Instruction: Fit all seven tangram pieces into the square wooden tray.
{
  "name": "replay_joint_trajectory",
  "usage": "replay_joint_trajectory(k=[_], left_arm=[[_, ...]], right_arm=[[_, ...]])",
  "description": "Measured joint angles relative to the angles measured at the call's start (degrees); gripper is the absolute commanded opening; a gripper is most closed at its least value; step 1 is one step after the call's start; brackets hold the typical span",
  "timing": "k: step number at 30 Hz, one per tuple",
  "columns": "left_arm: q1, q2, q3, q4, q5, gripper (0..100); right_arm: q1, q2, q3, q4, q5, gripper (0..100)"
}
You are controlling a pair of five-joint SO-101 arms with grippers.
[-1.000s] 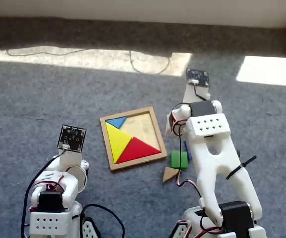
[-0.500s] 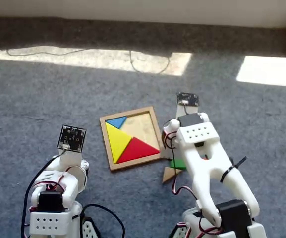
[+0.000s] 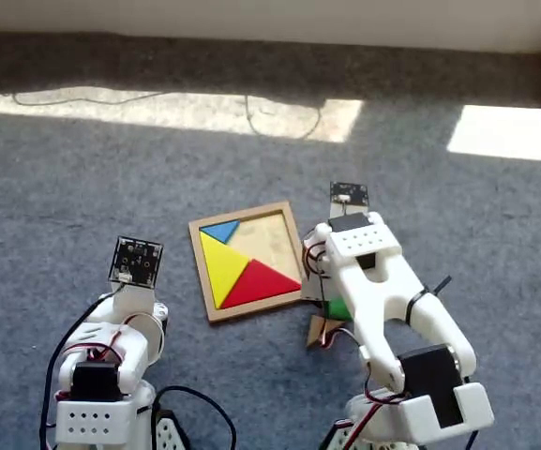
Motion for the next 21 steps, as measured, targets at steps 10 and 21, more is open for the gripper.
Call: replay_joint_trajectory(k=[10, 21], left_arm=[[0.0, 0.0, 0.0, 0.0, 0.0, 1], [0.0, 0.0, 0.0, 0.0, 0.0, 1]], right_arm=[[1.0, 1.1, 0.8, -0.8, -0.1, 18.7], [2.4, 1.1, 0.8, -0.8, -0.1, 8.7]])
